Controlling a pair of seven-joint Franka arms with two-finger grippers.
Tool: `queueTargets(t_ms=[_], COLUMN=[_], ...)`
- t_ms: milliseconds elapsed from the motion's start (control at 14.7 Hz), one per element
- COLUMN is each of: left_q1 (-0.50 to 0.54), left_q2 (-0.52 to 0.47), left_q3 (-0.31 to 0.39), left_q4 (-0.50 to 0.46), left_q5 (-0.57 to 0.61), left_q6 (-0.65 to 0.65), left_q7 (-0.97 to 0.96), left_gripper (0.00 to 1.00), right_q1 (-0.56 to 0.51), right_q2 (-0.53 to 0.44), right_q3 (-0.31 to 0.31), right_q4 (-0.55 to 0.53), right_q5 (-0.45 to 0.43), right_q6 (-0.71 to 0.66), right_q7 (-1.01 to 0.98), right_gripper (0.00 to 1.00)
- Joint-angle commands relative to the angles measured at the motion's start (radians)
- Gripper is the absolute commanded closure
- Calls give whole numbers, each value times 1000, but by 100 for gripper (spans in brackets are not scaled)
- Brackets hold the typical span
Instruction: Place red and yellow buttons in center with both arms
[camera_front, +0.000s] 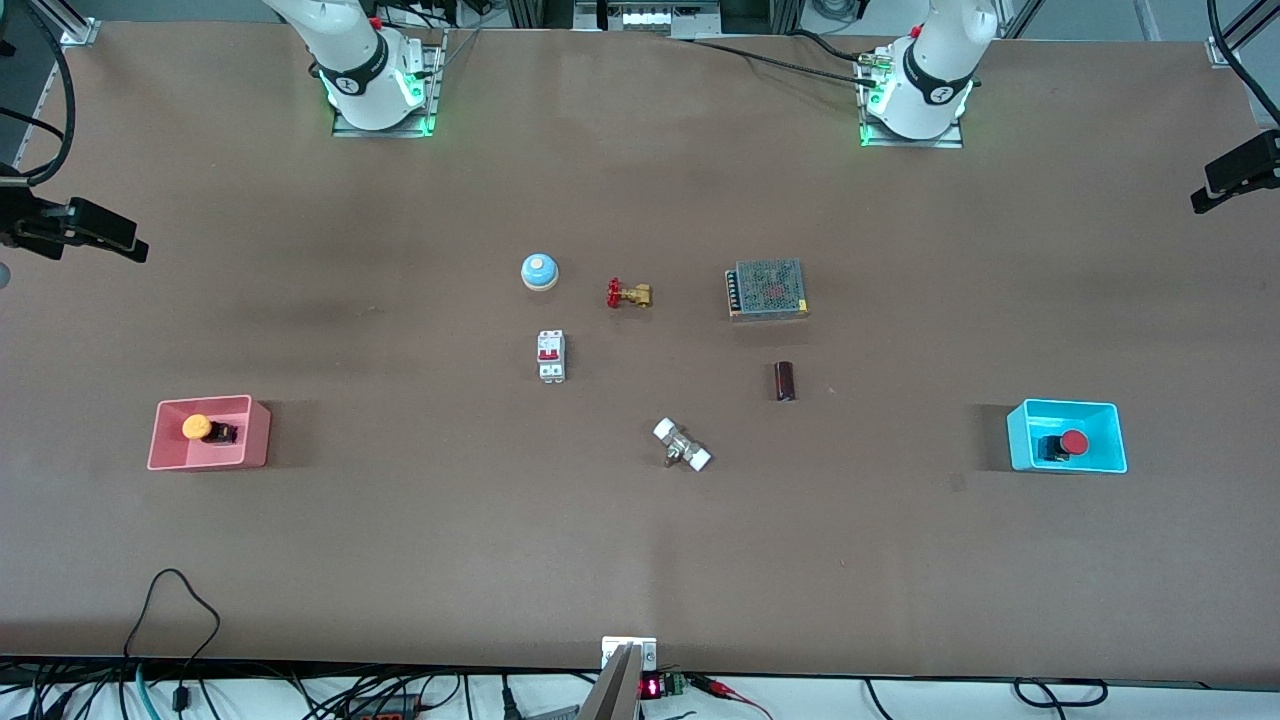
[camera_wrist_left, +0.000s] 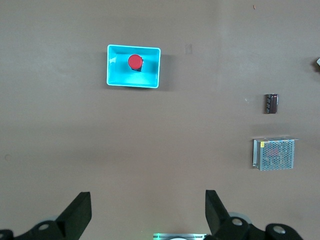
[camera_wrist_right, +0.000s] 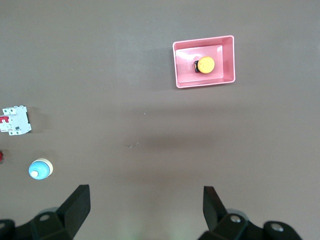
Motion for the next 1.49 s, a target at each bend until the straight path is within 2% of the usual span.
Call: queueTargets(t_ms=[0, 272, 543, 1426], left_q1=[-14, -14, -7, -5], left_q2=[-22, -30, -30, -30], left_q3=[4, 4, 1, 1], left_q4=[-8, -8, -13, -13], left_q5=[34, 34, 34, 33], left_q6=[12, 12, 27, 28], left_q7=[16, 16, 17, 20], left_gripper=[0, 0, 0, 0], right_q1=[-6, -9, -20, -127], right_q2=[-27, -16, 48, 441], right_q3=[7, 7, 7, 7], right_q4=[-26, -20, -20, -9], right_q5=[-14, -14, -40, -55], right_q6=[-1, 6, 65, 453], right_q7=[-7, -9, -27, -93], right_gripper=[0, 0, 0, 0])
